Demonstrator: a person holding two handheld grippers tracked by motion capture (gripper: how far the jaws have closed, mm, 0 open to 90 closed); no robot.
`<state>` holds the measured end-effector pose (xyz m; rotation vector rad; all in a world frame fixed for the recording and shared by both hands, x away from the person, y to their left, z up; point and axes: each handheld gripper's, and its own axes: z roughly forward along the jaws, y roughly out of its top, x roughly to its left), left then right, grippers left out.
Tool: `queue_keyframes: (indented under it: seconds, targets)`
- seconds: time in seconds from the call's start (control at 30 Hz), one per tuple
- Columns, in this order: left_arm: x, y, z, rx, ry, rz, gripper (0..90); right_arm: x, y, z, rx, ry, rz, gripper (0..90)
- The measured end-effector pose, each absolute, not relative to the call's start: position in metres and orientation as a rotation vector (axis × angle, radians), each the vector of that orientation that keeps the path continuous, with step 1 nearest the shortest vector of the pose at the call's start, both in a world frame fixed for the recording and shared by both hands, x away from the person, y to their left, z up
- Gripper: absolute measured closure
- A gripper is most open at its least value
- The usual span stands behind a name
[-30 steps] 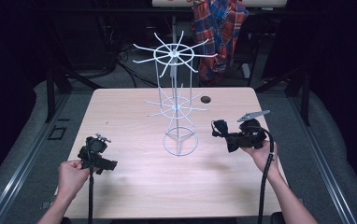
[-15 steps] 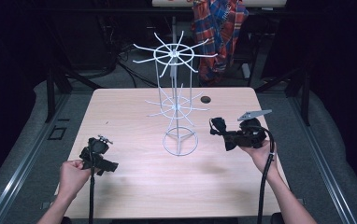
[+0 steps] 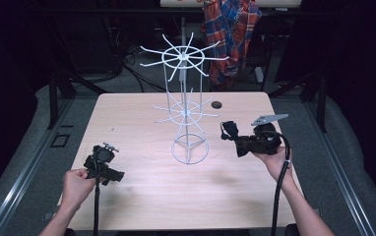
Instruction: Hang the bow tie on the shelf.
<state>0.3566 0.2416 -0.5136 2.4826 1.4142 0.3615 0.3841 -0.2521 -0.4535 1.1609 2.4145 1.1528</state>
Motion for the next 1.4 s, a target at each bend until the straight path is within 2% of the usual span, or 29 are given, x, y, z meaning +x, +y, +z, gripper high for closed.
queue_keyframes:
  seconds: [1.4]
  targets:
    - [0.357, 0.238, -0.516, 2.511, 1.402, 0.317, 17.8, 0.388, -0.251, -0.425, 1.149, 2.355, 1.268, 73.5]
